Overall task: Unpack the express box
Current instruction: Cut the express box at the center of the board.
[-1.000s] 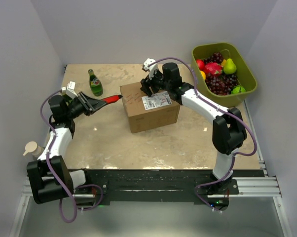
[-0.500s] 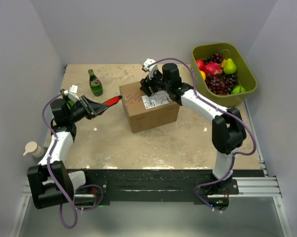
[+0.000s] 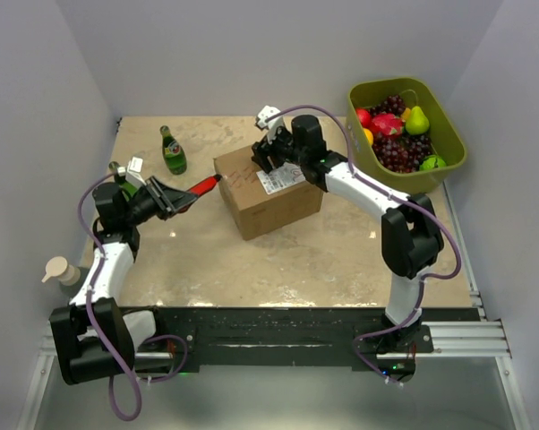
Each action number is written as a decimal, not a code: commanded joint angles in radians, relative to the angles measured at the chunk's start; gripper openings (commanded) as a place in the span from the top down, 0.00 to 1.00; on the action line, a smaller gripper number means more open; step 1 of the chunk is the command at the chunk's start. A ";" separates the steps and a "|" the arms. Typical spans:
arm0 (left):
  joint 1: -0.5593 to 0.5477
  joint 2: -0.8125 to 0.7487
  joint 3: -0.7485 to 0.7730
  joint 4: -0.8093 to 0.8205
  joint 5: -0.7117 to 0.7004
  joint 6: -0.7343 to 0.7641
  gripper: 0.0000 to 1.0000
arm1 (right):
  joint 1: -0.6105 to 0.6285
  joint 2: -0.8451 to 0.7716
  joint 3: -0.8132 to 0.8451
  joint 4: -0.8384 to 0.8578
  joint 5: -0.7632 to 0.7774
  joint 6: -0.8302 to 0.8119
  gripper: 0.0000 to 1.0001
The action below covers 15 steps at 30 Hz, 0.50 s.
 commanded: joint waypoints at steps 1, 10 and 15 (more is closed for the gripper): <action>-0.055 -0.058 -0.014 0.053 0.206 -0.012 1.00 | 0.066 0.125 -0.063 -0.242 0.007 -0.023 0.31; -0.072 -0.092 -0.062 0.033 0.214 0.000 1.00 | 0.068 0.142 -0.060 -0.238 0.023 -0.035 0.31; -0.081 -0.101 -0.071 0.036 0.220 -0.003 1.00 | 0.069 0.154 -0.058 -0.236 0.040 -0.035 0.30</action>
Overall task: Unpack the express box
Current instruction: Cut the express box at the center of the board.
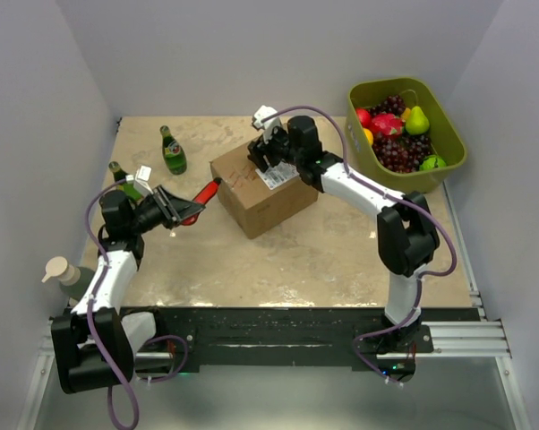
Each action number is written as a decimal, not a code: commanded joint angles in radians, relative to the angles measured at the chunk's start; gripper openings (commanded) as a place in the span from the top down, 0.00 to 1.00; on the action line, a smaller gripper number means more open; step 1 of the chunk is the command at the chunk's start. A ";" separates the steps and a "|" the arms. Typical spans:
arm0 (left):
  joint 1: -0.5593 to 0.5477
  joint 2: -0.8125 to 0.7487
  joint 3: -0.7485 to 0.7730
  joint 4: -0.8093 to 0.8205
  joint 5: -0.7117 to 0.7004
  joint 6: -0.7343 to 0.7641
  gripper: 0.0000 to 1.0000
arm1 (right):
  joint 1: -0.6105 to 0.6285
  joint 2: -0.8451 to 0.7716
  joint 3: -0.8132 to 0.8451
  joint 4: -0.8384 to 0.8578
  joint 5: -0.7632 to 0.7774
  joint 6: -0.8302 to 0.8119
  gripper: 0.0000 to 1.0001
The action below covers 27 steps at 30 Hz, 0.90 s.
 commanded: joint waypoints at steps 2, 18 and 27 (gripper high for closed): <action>-0.046 -0.046 0.004 0.050 0.213 -0.001 1.00 | 0.053 0.134 -0.073 -0.278 0.018 -0.036 0.29; -0.127 -0.089 -0.041 0.016 0.268 0.036 1.00 | 0.059 0.184 -0.053 -0.270 0.050 -0.048 0.29; -0.143 -0.055 -0.018 0.021 0.265 0.036 1.00 | 0.073 0.199 -0.036 -0.261 0.057 -0.051 0.29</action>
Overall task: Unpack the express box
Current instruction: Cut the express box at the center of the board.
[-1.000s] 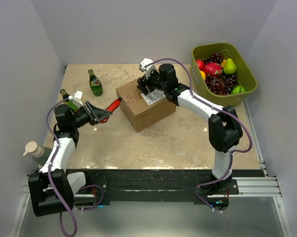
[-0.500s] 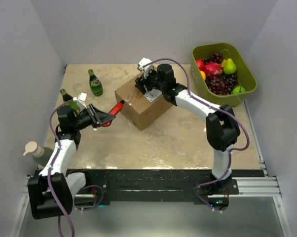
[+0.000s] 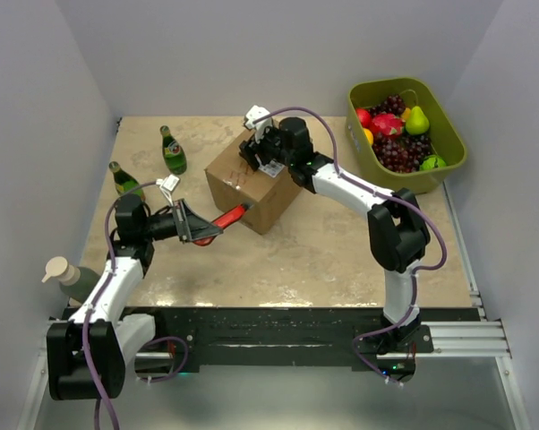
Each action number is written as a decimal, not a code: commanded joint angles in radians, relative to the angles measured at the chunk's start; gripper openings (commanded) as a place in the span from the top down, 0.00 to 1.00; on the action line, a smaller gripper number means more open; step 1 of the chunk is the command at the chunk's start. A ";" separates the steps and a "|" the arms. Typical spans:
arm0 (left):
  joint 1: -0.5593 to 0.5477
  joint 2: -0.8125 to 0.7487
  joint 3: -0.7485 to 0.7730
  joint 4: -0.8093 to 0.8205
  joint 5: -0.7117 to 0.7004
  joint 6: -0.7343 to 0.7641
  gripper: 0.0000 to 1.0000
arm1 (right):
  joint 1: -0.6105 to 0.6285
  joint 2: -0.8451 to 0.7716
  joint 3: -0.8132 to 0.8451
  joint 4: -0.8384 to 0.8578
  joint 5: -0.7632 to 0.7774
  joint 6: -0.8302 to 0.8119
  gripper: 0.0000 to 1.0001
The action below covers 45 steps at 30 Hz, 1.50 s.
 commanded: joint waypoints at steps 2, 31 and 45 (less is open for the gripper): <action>0.007 -0.005 0.035 -0.018 0.032 0.040 1.00 | 0.044 0.139 -0.071 -0.341 0.017 -0.049 0.29; 0.229 0.038 0.055 0.002 -0.031 -0.040 1.00 | 0.049 0.100 -0.092 -0.346 0.004 -0.035 0.31; 0.199 0.113 0.075 0.019 -0.037 -0.049 1.00 | 0.048 0.125 -0.069 -0.333 -0.004 -0.018 0.31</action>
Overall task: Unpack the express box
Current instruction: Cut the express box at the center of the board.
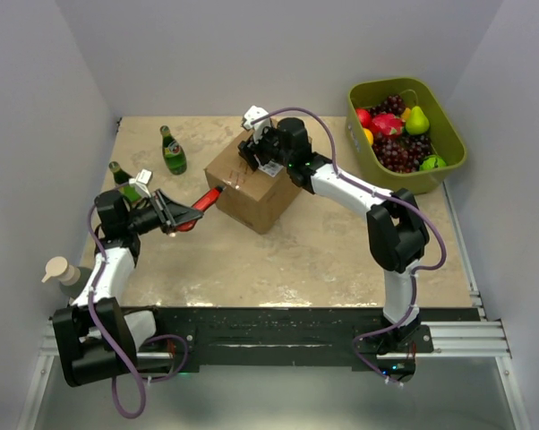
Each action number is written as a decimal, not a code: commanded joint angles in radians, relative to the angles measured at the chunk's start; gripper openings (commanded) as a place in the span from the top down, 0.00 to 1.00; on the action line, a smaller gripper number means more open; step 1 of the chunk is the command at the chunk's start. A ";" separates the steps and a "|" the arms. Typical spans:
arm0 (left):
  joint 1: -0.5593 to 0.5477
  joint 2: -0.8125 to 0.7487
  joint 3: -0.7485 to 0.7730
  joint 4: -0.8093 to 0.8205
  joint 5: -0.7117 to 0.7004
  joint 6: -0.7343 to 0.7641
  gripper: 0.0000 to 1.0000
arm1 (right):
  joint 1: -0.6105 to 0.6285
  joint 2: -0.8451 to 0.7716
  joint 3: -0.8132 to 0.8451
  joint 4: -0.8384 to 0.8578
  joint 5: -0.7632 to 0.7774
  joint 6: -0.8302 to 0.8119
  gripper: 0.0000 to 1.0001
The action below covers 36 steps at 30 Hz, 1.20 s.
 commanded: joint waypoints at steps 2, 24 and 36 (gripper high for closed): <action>-0.022 0.029 0.034 0.074 0.008 -0.029 1.00 | 0.038 0.120 -0.080 -0.336 -0.023 -0.015 0.31; -0.014 0.049 0.096 0.094 0.016 -0.049 1.00 | 0.040 0.130 -0.080 -0.334 -0.024 -0.015 0.31; -0.013 0.020 0.071 0.008 0.015 0.002 1.00 | 0.040 0.147 -0.063 -0.326 -0.027 -0.007 0.31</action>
